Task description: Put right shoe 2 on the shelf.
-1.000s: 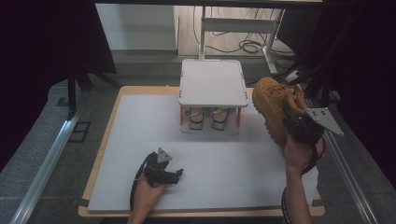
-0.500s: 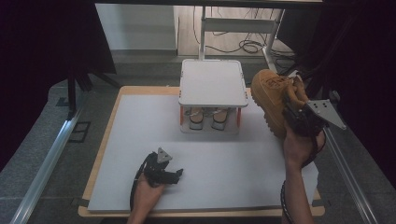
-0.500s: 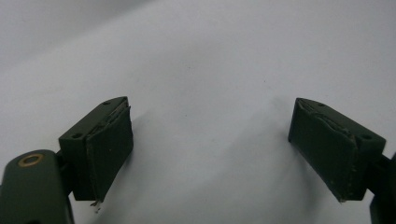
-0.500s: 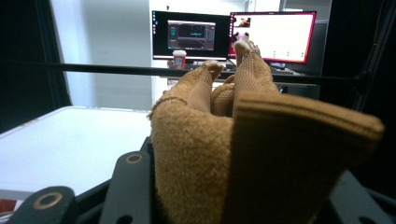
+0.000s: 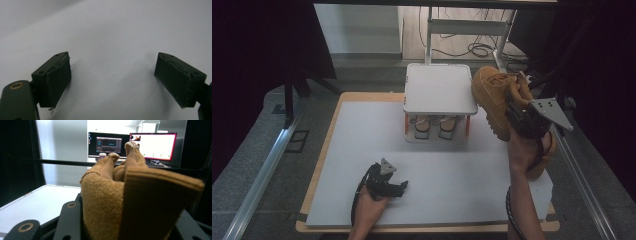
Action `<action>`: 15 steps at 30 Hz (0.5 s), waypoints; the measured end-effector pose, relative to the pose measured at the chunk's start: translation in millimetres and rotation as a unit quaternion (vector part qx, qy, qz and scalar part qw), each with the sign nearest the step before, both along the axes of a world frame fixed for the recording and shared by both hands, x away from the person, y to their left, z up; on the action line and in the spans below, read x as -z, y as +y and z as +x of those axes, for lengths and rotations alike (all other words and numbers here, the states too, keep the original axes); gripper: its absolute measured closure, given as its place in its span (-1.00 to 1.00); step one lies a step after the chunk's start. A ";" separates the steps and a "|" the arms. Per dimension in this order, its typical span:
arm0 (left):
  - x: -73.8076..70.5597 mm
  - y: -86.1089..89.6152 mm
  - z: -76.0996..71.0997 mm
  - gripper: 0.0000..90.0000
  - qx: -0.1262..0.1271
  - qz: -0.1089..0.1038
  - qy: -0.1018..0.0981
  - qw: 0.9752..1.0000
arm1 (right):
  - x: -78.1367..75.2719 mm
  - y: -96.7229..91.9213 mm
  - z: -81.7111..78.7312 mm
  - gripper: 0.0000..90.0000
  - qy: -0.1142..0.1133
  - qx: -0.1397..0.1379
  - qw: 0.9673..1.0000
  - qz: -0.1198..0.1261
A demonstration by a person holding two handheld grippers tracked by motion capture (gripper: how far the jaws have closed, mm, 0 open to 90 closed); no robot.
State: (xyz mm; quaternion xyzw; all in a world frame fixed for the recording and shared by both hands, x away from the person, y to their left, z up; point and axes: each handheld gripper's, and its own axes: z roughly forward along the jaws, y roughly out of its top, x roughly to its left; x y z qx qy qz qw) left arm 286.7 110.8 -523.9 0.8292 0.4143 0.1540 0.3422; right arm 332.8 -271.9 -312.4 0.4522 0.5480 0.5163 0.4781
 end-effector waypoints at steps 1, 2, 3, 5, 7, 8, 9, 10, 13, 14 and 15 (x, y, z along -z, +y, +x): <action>0.0 0.0 0.0 -0.69 0.000 0.000 0.000 1.000 | -0.4 2.0 0.8 0.23 -0.001 -0.001 1.000 0.000; 0.0 0.0 0.0 -0.69 0.000 0.000 0.000 1.000 | -0.8 3.9 1.6 0.23 -0.002 -0.003 1.000 0.001; 0.0 0.0 0.0 -0.69 0.000 0.000 0.000 1.000 | -1.2 5.4 2.5 0.23 -0.002 -0.005 1.000 -0.001; -0.1 0.1 0.0 -0.69 0.000 0.000 0.001 1.000 | -2.0 9.3 4.6 0.23 -0.003 -0.010 1.000 -0.002; -0.1 0.1 0.0 -0.69 0.000 0.000 0.001 1.000 | -2.6 13.4 6.6 0.23 -0.003 -0.015 1.000 -0.003; -0.1 0.1 0.0 -0.69 0.000 0.000 0.001 1.000 | -2.8 15.5 7.7 0.23 -0.003 -0.017 1.000 -0.003; 0.0 0.1 0.0 -0.69 0.000 0.000 0.000 1.000 | -3.1 17.8 8.8 0.23 -0.003 -0.019 1.000 -0.002; 0.0 0.1 0.0 -0.69 0.000 0.000 0.000 1.000 | -3.2 20.1 9.8 0.23 -0.003 -0.021 1.000 -0.001; 0.0 0.1 0.0 -0.69 0.000 0.000 0.000 1.000 | -2.9 26.9 13.4 0.23 -0.002 -0.026 1.000 -0.001; 0.0 0.1 0.0 -0.69 0.000 0.000 0.000 1.000 | -2.5 29.4 14.6 0.23 -0.002 -0.029 1.000 -0.001; 0.1 0.0 0.0 -0.69 0.000 0.000 0.000 1.000 | -2.1 31.7 15.8 0.23 -0.003 -0.031 1.000 -0.002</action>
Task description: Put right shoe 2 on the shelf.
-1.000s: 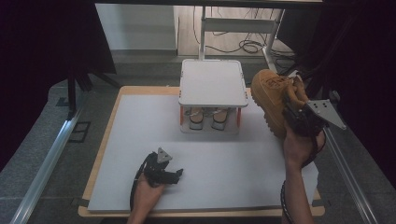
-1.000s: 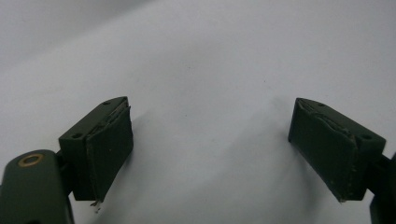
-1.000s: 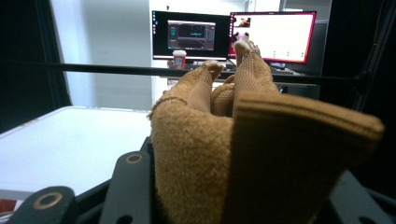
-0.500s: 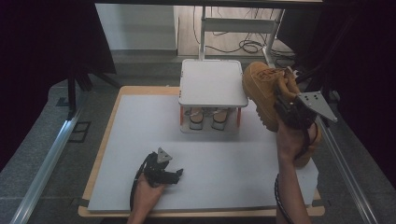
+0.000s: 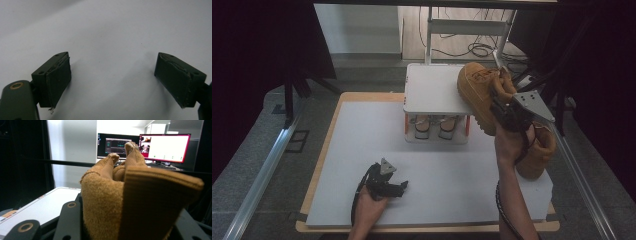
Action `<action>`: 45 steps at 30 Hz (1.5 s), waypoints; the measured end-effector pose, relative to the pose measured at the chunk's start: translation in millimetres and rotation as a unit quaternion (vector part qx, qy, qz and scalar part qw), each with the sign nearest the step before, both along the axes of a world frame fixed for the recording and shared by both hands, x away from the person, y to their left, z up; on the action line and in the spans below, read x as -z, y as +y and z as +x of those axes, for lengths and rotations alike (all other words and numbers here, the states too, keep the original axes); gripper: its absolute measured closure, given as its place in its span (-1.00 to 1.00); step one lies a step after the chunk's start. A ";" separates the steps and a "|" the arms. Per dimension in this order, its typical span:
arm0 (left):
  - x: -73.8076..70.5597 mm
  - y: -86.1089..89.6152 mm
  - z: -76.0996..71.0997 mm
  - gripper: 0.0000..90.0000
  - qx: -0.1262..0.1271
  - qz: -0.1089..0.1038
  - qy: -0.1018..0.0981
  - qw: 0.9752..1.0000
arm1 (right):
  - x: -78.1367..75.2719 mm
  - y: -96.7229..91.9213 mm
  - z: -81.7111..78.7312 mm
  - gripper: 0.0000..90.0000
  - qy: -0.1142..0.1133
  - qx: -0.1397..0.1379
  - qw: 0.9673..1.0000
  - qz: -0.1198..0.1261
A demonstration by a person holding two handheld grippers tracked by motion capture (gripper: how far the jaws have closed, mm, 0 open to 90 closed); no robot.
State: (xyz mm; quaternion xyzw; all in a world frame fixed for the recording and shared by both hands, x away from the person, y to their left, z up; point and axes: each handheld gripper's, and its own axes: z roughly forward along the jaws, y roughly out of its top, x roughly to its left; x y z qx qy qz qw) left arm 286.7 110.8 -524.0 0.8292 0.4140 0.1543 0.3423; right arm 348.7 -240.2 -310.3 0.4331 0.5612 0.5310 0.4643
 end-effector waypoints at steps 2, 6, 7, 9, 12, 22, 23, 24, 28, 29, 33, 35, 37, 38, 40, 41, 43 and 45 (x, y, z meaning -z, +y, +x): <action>0.0 0.0 0.0 -0.69 0.000 0.000 0.000 1.000 | 1.0 4.6 2.4 0.22 0.001 -0.005 1.000 0.001; -0.2 0.1 0.0 -0.69 0.000 0.001 0.000 1.000 | 3.1 14.5 7.2 0.23 0.001 -0.015 1.000 0.001; -0.2 0.1 0.0 -0.69 0.000 0.001 0.000 1.000 | 3.3 16.8 8.4 0.23 0.001 -0.017 1.000 0.001; -0.1 0.1 0.0 -0.69 0.001 0.001 0.000 1.000 | 3.7 21.5 10.7 0.22 0.000 -0.021 1.000 0.000; -0.1 0.1 0.0 -0.69 0.000 0.001 0.000 1.000 | 3.2 28.9 13.8 0.22 0.001 -0.025 1.000 0.003; -0.1 0.1 0.0 -0.69 0.001 0.001 0.000 1.000 | 1.9 52.7 24.0 0.22 -0.003 -0.043 0.999 -0.001; -0.1 0.1 0.0 -0.69 0.001 0.001 0.000 1.000 | 2.1 55.1 25.5 0.22 -0.003 -0.045 0.999 -0.001; -0.1 0.1 0.0 -0.69 0.001 0.001 0.000 1.000 | 2.4 57.6 27.1 0.22 -0.003 -0.047 0.999 -0.001; -0.1 0.1 0.0 -0.69 0.001 0.001 0.000 1.000 | 4.1 67.2 33.4 0.22 -0.002 -0.053 0.999 -0.003; -0.1 0.1 0.0 -0.69 0.001 0.001 0.000 1.000 | 4.7 69.4 35.0 0.22 -0.001 -0.055 0.999 -0.002; 0.0 0.1 0.0 -0.69 0.001 0.001 -0.001 1.000 | 7.3 78.3 40.8 0.22 0.001 -0.059 0.998 -0.002; 0.0 0.1 0.0 -0.69 0.001 0.001 0.000 1.000 | 8.3 82.7 43.6 0.22 0.002 -0.062 0.998 -0.003; 0.0 0.1 0.0 -0.69 0.001 0.001 0.000 1.000 | 8.8 86.9 46.7 0.22 0.004 -0.066 0.998 -0.002; 0.0 0.1 0.0 -0.69 0.001 0.001 0.000 1.000 | 9.3 89.8 48.4 0.22 0.003 -0.067 0.998 -0.001; 0.0 0.2 0.0 -0.69 0.001 0.001 0.000 1.000 | 10.0 93.9 50.9 0.22 0.002 -0.068 0.998 0.000; 0.0 0.2 0.0 -0.69 0.001 0.000 0.000 1.000 | 10.4 96.4 52.6 0.22 0.001 -0.069 0.998 0.000; 0.0 0.2 0.0 -0.69 0.001 0.000 0.000 1.000 | 10.7 101.5 55.8 0.22 0.004 -0.072 0.997 -0.002; 0.0 0.2 0.0 -0.69 0.001 0.001 0.000 1.000 | 11.0 106.7 59.0 0.22 0.005 -0.075 0.997 -0.002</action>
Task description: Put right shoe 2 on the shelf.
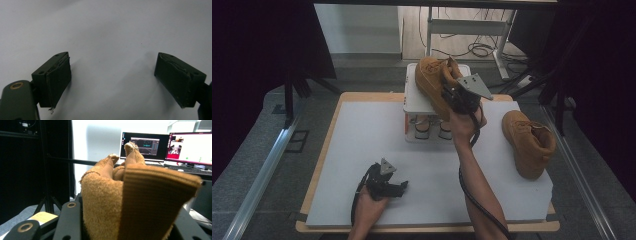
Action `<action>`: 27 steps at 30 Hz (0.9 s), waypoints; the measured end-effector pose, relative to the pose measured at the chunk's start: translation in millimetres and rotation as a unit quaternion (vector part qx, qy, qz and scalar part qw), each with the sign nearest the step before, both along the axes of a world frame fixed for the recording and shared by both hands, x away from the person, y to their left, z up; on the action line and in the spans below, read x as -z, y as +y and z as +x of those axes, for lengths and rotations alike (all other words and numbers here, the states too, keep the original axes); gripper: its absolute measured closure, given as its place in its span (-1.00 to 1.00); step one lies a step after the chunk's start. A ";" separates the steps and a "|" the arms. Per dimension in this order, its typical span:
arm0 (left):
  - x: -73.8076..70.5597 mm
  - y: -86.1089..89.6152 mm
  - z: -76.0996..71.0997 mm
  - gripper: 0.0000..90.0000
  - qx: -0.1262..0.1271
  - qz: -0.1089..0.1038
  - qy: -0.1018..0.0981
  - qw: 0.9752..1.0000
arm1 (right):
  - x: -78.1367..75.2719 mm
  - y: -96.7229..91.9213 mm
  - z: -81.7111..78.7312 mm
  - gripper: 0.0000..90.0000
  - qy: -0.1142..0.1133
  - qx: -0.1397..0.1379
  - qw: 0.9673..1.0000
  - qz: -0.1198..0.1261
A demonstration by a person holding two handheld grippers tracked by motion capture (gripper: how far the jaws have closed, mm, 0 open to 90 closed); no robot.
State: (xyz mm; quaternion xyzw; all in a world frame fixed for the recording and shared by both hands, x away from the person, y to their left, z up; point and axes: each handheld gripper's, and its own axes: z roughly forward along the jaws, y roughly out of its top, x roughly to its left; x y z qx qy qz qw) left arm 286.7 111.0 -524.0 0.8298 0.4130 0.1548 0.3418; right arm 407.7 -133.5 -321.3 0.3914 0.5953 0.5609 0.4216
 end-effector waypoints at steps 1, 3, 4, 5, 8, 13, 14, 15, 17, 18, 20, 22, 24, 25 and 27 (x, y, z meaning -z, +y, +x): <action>0.0 0.0 0.0 -0.69 0.000 0.000 0.000 1.000 | 0.1 2.3 1.4 0.22 0.000 -0.001 1.000 -0.001; 0.0 0.0 0.0 -0.69 0.000 -0.001 0.000 1.000 | 0.7 6.7 4.5 0.22 -0.001 -0.003 1.000 -0.001; 0.0 0.0 0.0 -0.69 0.000 -0.001 0.000 1.000 | 1.0 8.5 5.8 0.22 0.000 -0.003 1.000 -0.001; 0.0 -0.1 0.0 -0.69 0.000 -0.001 0.000 1.000 | 1.4 10.5 7.4 0.22 0.000 -0.005 1.000 0.001; 0.1 -0.1 -0.1 -0.69 0.000 -0.001 0.000 1.000 | 2.4 16.0 11.9 0.22 0.001 -0.006 1.000 0.001; 0.2 -0.1 0.0 -0.69 -0.001 -0.002 -0.001 1.000 | 4.7 22.2 20.5 0.22 0.007 -0.004 1.000 0.004; 0.2 -0.1 0.0 -0.69 -0.001 -0.002 -0.001 1.000 | 5.2 23.5 22.1 0.22 0.009 -0.004 1.000 0.007; 0.2 -0.1 0.0 -0.69 -0.001 -0.002 -0.001 1.000 | 5.8 24.2 23.9 0.22 0.009 -0.004 1.000 0.006; 0.2 -0.2 0.0 -0.69 -0.001 -0.002 -0.001 1.000 | 7.3 25.6 27.2 0.22 0.010 -0.003 1.000 0.008; 0.2 -0.2 0.0 -0.69 -0.001 -0.002 -0.001 1.000 | 8.0 26.3 28.9 0.22 0.010 -0.003 1.000 0.010; 0.2 -0.1 0.0 -0.69 -0.001 -0.002 -0.001 1.000 | 8.7 27.3 31.9 0.21 0.011 -0.002 1.000 0.013; 0.2 -0.1 0.0 -0.69 -0.001 -0.002 -0.001 1.000 | 8.5 28.1 34.5 0.21 0.010 -0.002 1.000 0.011; 0.2 -0.2 0.0 -0.69 -0.001 -0.002 -0.001 1.000 | 7.8 29.4 37.3 0.20 0.011 0.000 1.000 0.010; 0.2 -0.2 0.0 -0.69 -0.001 -0.002 -0.001 1.000 | 7.8 29.7 38.7 0.20 0.012 0.000 1.000 0.012; 0.2 -0.2 0.0 -0.69 -0.001 -0.002 -0.001 1.000 | 8.8 29.4 40.1 0.15 0.014 0.001 1.000 0.016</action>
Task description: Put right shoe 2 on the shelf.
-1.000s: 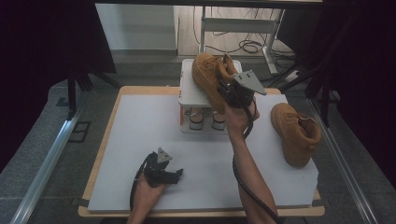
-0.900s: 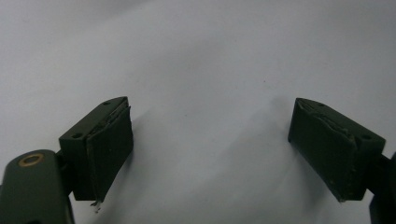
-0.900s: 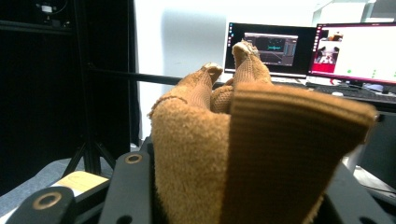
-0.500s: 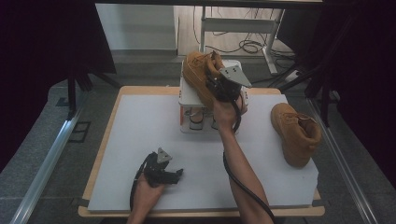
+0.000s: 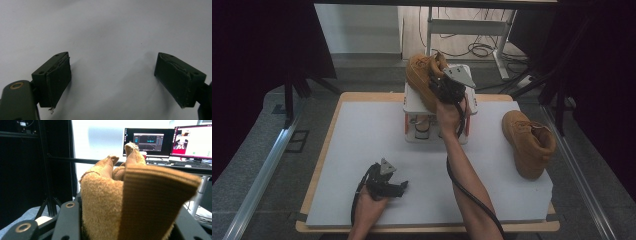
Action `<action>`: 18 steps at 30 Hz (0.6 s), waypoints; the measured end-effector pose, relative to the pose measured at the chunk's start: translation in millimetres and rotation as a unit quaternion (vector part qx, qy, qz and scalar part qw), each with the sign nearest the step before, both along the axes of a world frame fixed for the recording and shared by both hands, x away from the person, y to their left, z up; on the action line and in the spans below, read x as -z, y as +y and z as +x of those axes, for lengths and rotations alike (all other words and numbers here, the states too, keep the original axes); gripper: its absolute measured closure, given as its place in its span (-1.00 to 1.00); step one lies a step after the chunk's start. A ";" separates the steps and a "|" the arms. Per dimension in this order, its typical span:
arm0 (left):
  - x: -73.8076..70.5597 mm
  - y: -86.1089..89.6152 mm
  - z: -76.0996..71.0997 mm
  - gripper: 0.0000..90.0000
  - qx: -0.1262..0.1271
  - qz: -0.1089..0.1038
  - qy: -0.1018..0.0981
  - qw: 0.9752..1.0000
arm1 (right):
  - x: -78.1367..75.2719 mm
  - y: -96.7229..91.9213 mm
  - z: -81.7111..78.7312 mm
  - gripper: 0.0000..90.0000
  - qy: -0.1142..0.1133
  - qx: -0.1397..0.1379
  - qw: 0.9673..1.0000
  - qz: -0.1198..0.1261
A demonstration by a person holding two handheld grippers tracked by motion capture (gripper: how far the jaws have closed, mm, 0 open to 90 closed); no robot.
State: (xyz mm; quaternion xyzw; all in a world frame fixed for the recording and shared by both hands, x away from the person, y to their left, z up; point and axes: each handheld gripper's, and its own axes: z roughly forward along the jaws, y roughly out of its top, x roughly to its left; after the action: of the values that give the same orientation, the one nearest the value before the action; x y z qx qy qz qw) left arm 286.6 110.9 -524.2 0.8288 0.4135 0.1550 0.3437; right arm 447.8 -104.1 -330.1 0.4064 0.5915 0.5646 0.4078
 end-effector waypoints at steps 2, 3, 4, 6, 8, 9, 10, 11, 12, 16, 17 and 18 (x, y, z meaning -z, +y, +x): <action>0.0 0.0 0.0 -0.69 0.000 0.000 0.000 1.000 | 1.8 -1.8 -0.4 0.04 0.002 0.000 1.000 0.003; -0.2 0.0 0.0 -0.69 0.001 0.001 0.001 1.000 | 2.9 -3.3 -0.2 -0.03 0.006 -0.001 1.000 0.007; -0.2 0.0 0.0 -0.69 0.001 0.001 0.001 1.000 | 3.9 -5.4 0.0 -0.09 0.009 -0.002 1.000 0.009; -0.2 0.0 -0.1 -0.69 0.001 0.001 0.001 1.000 | 5.0 -8.7 0.3 -0.21 0.013 -0.009 1.000 0.012; -0.2 0.0 -0.1 -0.69 0.001 0.001 0.001 1.000 | 3.2 -8.9 0.7 -0.32 0.018 -0.014 1.000 0.005; -0.2 0.0 -0.1 -0.69 0.001 0.001 0.001 1.000 | 2.3 -8.8 1.5 -0.39 0.021 -0.018 1.000 0.002; -0.2 0.0 -0.1 -0.69 0.001 0.001 0.001 1.000 | 1.3 -8.8 2.3 -0.44 0.025 -0.020 0.999 0.000; -0.2 0.0 -0.1 -0.69 0.001 0.001 0.001 1.000 | 0.6 -9.2 2.6 -0.48 0.029 -0.023 0.999 -0.001; -0.2 0.0 -0.1 -0.69 0.001 0.001 0.001 1.000 | 0.4 -9.8 3.1 -0.52 0.031 -0.027 0.999 -0.003; 0.0 -0.1 -0.1 -0.69 0.000 0.000 -0.001 1.000 | 0.4 -12.4 4.2 -0.61 0.036 -0.033 0.999 -0.004; 0.0 -0.1 -0.1 -0.69 0.000 0.001 -0.001 1.000 | -0.4 -12.3 3.8 -0.63 0.040 -0.033 0.999 -0.007; 0.0 -0.1 -0.1 -0.69 0.000 0.001 -0.001 1.000 | -1.3 -11.9 3.9 -0.64 0.043 -0.032 0.998 -0.012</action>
State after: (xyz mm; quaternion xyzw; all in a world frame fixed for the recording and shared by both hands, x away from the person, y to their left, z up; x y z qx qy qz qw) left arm 286.5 110.8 -524.2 0.8290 0.4130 0.1555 0.3434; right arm 451.7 -116.0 -328.9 0.4060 0.6277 0.5527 0.3684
